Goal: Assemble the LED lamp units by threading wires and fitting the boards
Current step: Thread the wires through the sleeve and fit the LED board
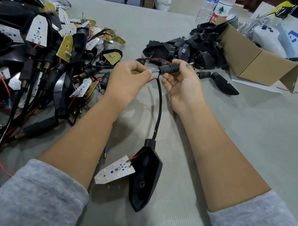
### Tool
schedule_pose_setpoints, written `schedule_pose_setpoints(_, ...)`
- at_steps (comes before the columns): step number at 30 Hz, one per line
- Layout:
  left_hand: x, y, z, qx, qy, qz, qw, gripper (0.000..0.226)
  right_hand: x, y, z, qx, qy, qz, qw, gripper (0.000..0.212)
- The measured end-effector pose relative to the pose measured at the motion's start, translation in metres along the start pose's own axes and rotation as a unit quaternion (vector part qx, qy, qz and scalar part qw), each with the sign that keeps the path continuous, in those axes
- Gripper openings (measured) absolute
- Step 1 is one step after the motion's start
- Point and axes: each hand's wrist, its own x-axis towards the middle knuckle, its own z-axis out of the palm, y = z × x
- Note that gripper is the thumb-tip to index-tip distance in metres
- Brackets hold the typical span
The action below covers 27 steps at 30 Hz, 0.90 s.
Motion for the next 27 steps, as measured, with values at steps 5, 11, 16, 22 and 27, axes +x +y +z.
schedule_pose_setpoints(5, -0.0006, -0.0008, -0.0018, 0.021, -0.005, 0.000, 1.000, 0.017, -0.0019, -0.0002, 0.0001, -0.017, -0.008, -0.005, 1.000, 0.026)
schedule_pose_setpoints(11, -0.0023, 0.0017, -0.0023, 0.008, -0.011, 0.002, 1.000, 0.016, -0.0023, 0.0002, 0.0012, -0.034, -0.013, -0.007, 0.999, 0.025)
schedule_pose_setpoints(16, -0.0016, 0.0000, -0.0020, 0.000, -0.007, 0.010, 1.000, 0.017, -0.0030, -0.0002, 0.0016, -0.041, -0.036, -0.012, 0.998, 0.024)
schedule_pose_setpoints(22, -0.0015, -0.0019, -0.0029, 0.019, -0.005, 0.044, 0.999, 0.015, -0.0046, -0.0005, 0.0020, -0.054, -0.049, -0.016, 0.997, 0.023)
schedule_pose_setpoints(27, -0.0004, -0.0029, -0.0023, 0.028, 0.004, 0.042, 0.999, 0.020, -0.0064, -0.0009, 0.0026, -0.058, -0.053, -0.014, 0.997, 0.021)
